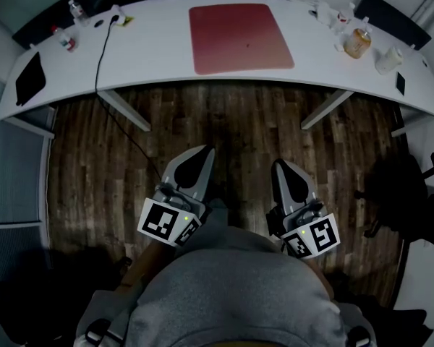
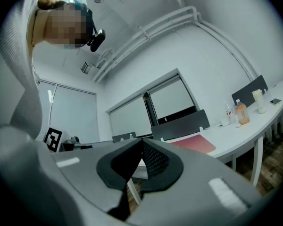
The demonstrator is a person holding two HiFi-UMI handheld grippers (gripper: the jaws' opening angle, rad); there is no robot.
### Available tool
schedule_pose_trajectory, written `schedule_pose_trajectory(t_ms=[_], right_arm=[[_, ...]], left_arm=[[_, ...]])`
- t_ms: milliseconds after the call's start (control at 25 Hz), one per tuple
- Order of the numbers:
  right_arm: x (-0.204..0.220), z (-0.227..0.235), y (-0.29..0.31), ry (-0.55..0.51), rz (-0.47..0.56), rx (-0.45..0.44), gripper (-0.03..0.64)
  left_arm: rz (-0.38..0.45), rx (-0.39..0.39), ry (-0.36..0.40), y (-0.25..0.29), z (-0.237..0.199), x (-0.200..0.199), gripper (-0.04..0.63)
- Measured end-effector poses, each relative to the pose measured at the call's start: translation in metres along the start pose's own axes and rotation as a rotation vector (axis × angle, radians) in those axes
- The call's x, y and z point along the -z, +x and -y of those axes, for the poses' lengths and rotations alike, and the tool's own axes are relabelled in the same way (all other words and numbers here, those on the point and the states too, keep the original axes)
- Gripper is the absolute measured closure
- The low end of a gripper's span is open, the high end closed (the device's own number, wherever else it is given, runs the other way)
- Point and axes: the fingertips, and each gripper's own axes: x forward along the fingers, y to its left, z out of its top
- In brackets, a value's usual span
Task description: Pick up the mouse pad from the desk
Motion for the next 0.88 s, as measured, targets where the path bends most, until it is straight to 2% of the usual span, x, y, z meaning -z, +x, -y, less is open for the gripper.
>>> schedule_pose_trajectory(t_ms=[520,880], right_arm=[[-0.001,0.029,0.1,-0.005,0.023,0.026,0.615],[0.013,0.04,0.124,0.025,0.0,0.049,0.615]], left_arm=[[-0.012,0.04,0.017,0.058,-0.083,-0.011,0.597],[-0.028,0.046,0.006,0.073,-0.107,-0.005,0.597]])
